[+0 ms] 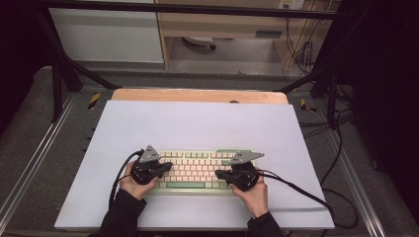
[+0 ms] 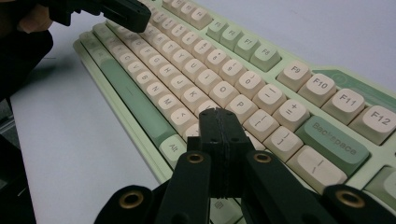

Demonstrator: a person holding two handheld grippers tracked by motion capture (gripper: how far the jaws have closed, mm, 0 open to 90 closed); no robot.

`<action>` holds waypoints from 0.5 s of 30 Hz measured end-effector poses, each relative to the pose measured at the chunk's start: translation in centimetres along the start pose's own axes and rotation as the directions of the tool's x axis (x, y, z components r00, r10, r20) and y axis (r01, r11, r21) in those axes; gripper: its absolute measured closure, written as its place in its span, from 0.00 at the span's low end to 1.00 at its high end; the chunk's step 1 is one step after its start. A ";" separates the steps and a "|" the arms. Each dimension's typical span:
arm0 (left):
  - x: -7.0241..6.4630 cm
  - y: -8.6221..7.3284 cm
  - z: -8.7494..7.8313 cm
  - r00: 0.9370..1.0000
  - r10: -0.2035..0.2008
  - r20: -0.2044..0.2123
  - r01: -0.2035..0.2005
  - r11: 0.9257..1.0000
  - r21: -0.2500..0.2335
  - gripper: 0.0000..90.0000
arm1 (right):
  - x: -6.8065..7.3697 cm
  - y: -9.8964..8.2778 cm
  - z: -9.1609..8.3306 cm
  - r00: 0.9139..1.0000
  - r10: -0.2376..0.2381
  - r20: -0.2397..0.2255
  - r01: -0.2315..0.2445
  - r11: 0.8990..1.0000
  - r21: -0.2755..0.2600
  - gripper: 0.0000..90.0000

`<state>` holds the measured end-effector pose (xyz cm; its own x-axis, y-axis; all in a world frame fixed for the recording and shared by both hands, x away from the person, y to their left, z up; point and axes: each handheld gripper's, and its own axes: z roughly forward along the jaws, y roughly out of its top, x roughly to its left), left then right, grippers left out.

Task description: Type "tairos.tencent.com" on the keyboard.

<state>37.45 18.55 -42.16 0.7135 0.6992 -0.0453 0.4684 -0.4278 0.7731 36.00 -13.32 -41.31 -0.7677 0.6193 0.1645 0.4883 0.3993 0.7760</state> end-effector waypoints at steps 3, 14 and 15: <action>-0.1 -0.1 -0.4 1.000 0.001 0.006 -0.001 1.000 -0.006 1.00 | 0.0 0.0 0.0 1.000 0.000 -0.001 0.000 1.000 -0.003 1.00; 0.1 -1.0 -1.9 1.000 -0.003 0.011 0.003 1.000 -0.011 1.00 | 0.1 0.1 0.0 1.000 0.003 -0.005 -0.003 1.000 -0.008 1.00; 0.2 -1.0 -2.0 1.000 -0.006 0.010 0.006 1.000 -0.010 1.00 | 0.1 0.1 0.1 1.000 0.005 -0.007 -0.005 1.000 -0.009 1.00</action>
<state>36.03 20.27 -41.68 0.7157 0.6961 -0.0559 0.4672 -0.4178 0.7792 35.98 -13.21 -41.28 -0.7683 0.6165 0.1723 0.4881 0.3901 0.7808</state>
